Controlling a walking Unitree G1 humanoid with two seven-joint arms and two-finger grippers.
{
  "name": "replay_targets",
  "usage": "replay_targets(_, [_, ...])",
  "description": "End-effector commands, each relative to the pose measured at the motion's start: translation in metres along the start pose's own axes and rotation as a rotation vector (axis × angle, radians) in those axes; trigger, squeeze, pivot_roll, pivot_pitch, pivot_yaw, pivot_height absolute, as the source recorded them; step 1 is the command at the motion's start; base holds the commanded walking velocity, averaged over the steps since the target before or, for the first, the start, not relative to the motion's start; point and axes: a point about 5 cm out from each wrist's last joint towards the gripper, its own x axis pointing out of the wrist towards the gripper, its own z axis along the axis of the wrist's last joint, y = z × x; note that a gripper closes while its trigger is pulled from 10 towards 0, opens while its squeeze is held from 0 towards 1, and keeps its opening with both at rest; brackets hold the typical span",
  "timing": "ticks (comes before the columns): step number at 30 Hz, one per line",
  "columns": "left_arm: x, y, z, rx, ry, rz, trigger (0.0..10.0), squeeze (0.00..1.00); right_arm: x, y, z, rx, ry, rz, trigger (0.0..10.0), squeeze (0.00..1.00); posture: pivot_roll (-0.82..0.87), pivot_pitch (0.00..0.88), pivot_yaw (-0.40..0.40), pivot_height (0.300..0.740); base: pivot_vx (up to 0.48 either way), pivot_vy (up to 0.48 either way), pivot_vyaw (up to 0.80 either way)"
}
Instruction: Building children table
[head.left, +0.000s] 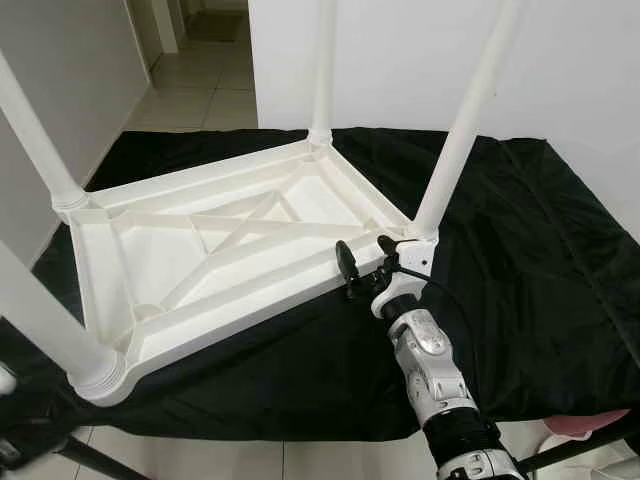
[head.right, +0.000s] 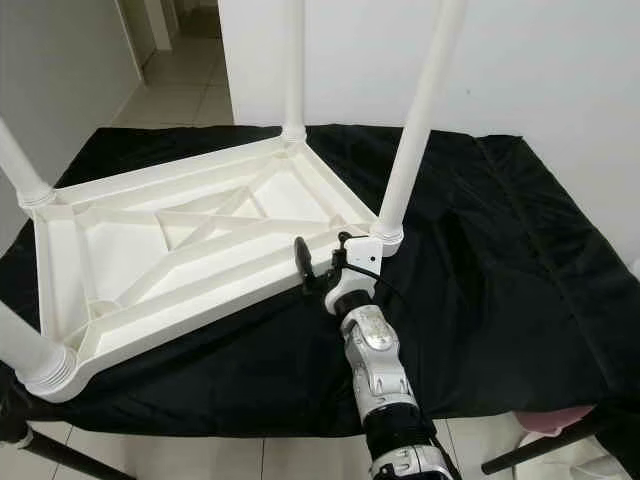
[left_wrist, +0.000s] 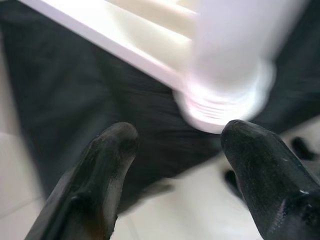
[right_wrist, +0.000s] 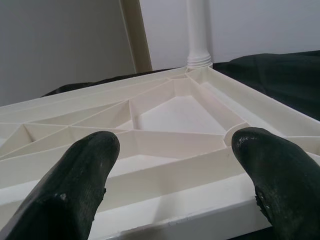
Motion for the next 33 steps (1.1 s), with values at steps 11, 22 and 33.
replay_targets(11, [0.012, 0.073, 0.007, -0.002, -0.140, 0.555, 10.0, 0.00, -0.003, 0.001, -0.004, 0.001, 0.004, -0.015, 10.0, 0.00, 0.10, 0.051, 0.020, 0.740, 0.000, 0.000, 0.00])
replay_targets(22, [0.078, 0.068, 0.033, -0.024, -0.308, 0.456, 10.0, 0.00, -0.008, -0.018, -0.014, -0.100, 0.091, -0.179, 10.0, 0.00, 0.04, 0.041, 0.049, 0.740, 0.000, 0.000, 0.00])
replay_targets(33, [0.109, 0.036, 0.063, -0.039, -0.502, 0.252, 10.0, 0.00, -0.022, -0.027, -0.029, -0.053, 0.167, -0.406, 10.0, 0.00, 0.03, 0.046, 0.050, 0.740, 0.000, 0.000, 0.00])
